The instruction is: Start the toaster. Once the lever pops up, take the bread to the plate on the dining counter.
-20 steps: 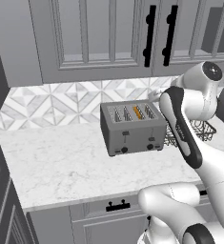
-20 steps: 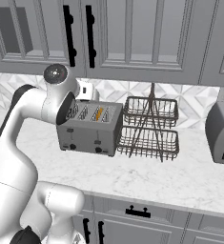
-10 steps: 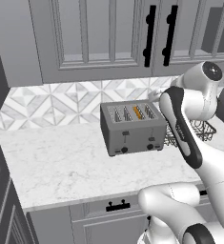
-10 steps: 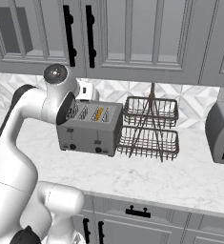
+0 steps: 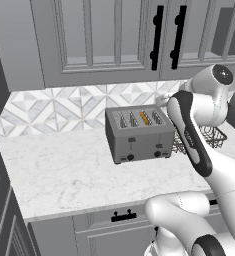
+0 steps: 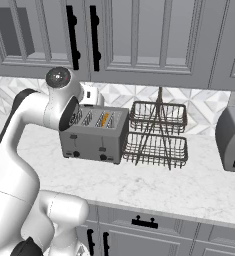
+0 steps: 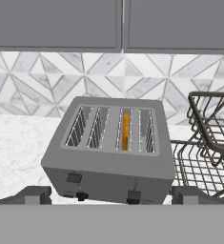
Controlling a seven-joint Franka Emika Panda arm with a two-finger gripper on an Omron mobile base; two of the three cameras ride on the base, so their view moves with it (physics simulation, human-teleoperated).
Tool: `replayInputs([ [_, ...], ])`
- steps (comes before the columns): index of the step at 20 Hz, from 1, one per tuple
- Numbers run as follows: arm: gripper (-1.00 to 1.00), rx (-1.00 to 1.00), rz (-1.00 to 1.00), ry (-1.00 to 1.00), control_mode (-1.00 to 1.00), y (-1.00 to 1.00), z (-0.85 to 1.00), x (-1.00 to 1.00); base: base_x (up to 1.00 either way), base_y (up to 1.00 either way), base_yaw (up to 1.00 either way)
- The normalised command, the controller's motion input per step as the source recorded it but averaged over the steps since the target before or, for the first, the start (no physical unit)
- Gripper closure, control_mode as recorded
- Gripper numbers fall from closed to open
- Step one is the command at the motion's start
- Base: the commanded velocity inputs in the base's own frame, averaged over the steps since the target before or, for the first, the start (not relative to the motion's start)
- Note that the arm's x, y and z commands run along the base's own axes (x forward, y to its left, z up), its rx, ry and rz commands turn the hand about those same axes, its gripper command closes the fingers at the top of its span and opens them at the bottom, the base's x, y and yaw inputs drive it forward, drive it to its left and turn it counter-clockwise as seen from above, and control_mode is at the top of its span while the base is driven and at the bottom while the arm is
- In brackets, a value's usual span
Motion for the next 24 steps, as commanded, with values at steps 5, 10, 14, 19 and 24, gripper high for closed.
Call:
replayInputs([
  [5,-1.0,0.0,0.0,0.0,-1.0,0.0,0.0,0.0,0.0,0.0,0.0],
  [10,-1.0,0.0,0.0,0.0,-1.0,0.0,0.0,0.0,0.0,0.0,0.0],
  [14,-1.0,0.0,0.0,0.0,-1.0,0.0,0.0,0.0,0.0,0.0,0.0],
  [19,-1.0,0.0,0.0,0.0,-1.0,0.0,0.0,0.0,0.0,0.0,0.0],
  [24,-1.0,0.0,0.0,0.0,-1.0,0.0,0.0,0.0,0.0,0.0,0.0],
])
